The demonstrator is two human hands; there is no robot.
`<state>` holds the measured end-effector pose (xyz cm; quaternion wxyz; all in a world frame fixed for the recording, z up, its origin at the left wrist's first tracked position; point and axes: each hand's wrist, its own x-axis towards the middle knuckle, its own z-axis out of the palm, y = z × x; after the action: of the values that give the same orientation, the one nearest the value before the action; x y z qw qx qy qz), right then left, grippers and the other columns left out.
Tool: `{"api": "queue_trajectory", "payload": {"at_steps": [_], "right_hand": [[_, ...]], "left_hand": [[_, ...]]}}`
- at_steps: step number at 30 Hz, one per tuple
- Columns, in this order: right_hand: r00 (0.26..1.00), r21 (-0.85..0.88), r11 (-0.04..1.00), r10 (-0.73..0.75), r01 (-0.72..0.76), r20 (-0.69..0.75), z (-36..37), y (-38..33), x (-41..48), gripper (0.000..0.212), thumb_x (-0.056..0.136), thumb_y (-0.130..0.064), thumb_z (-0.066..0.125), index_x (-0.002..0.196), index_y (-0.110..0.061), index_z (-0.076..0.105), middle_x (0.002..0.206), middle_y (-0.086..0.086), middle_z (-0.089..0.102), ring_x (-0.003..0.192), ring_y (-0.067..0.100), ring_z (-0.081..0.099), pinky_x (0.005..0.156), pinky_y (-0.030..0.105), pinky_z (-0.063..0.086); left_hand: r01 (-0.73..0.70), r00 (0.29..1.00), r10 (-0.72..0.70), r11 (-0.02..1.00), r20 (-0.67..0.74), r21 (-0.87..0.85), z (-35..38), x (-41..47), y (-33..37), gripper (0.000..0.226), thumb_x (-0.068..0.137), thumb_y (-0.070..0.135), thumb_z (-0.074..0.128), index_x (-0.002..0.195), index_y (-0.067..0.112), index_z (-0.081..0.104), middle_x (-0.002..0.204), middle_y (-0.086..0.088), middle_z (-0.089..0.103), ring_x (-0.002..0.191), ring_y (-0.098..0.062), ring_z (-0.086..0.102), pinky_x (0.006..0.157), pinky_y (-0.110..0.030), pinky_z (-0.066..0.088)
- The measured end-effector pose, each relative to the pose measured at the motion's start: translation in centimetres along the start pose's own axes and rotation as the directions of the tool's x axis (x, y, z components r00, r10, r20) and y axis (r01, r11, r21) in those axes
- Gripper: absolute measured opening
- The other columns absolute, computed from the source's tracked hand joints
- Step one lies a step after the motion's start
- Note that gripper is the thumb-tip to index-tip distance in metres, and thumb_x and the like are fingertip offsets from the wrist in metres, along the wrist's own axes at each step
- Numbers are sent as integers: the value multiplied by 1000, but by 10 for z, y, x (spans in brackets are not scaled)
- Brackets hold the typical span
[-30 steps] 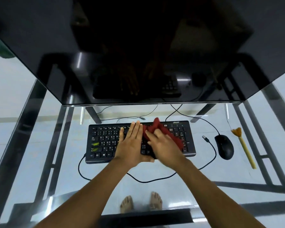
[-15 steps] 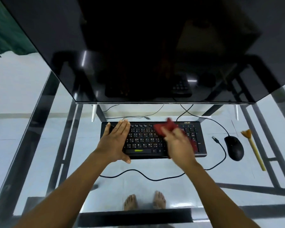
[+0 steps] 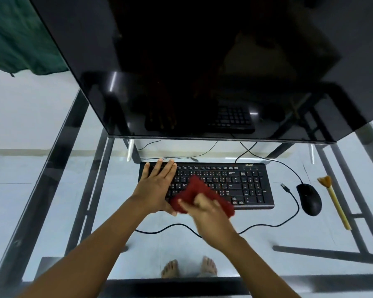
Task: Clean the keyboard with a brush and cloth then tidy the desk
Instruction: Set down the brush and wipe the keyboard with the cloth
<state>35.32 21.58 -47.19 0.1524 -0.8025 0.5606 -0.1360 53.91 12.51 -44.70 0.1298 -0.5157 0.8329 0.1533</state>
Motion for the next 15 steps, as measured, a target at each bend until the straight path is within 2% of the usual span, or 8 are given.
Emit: {"api": "queue_trajectory", "payload": {"at_steps": [2, 4, 6, 7, 8, 11, 12, 15], "right_hand": [[989, -1, 990, -139, 139, 56, -8, 6, 18, 47, 83, -9, 63, 125, -31, 62, 91, -2, 54, 76, 15, 54, 61, 22, 37], [995, 91, 992, 92, -89, -29, -16, 31, 36, 40, 92, -14, 52, 126, -32, 61, 109, -8, 55, 90, 11, 55, 76, 16, 43], [882, 164, 895, 439, -414, -169, -19, 45, 39, 41, 92, -10, 53, 130, -26, 59, 115, 0, 56, 87, 20, 60, 83, 28, 53], [865, 92, 885, 466, -457, -186, -13, 39, 40, 47, 89, -6, 54, 133, -22, 57, 112, 6, 56, 82, 27, 61, 80, 36, 53], [903, 28, 913, 406, -406, -138, -6, 27, 40, 53, 87, -6, 54, 136, -23, 53, 109, 8, 55, 81, 30, 60, 78, 38, 51], [997, -42, 998, -44, 47, 67, 2, 5, 34, 55, 86, -14, 55, 136, -34, 49, 97, 2, 50, 79, 27, 57, 70, 34, 47], [996, -4, 1000, -29, 30, 79, -5, 14, 40, 52, 87, -15, 54, 133, -38, 51, 98, 2, 52, 79, 26, 58, 69, 33, 50], [894, 198, 886, 441, -420, -74, -19, 42, 60, 49, 93, -14, 47, 133, -41, 50, 117, 5, 51, 91, 30, 58, 82, 37, 53]], "left_hand": [[-5, 1000, 4, 1000, -11, -19, 1, 0, -2, 142, 55, 74, 73, 152, 17, -14, 160, 3, -19, 145, -23, -22, 115, -48, -16], [-12, 1000, 12, 999, -4, -42, 0, -1, -2, 140, 56, 72, 73, 152, 18, -14, 160, 3, -20, 145, -22, -24, 114, -46, -17], [-18, 1000, 18, 999, -5, -44, 0, -1, -2, 140, 57, 72, 73, 152, 17, -14, 159, 3, -21, 144, -22, -25, 114, -46, -18], [-20, 1000, 20, 999, -11, -42, 1, -1, -2, 140, 57, 72, 73, 152, 17, -14, 159, 2, -20, 144, -23, -25, 114, -46, -18], [-22, 1000, 22, 999, -16, -38, 1, -1, -3, 139, 58, 72, 73, 152, 17, -14, 160, 2, -20, 145, -23, -24, 114, -46, -17], [-28, 999, 27, 999, -28, -30, 2, 0, -5, 139, 58, 72, 73, 152, 15, -12, 160, 1, -19, 145, -24, -23, 115, -47, -15], [-29, 999, 28, 999, -25, -28, 2, 0, -5, 139, 57, 72, 73, 152, 16, -12, 160, 1, -19, 145, -24, -23, 115, -47, -15], [-27, 1000, 27, 999, -12, -31, 1, -1, -4, 140, 57, 73, 72, 152, 16, -13, 160, 2, -20, 145, -24, -23, 115, -46, -16]]}}
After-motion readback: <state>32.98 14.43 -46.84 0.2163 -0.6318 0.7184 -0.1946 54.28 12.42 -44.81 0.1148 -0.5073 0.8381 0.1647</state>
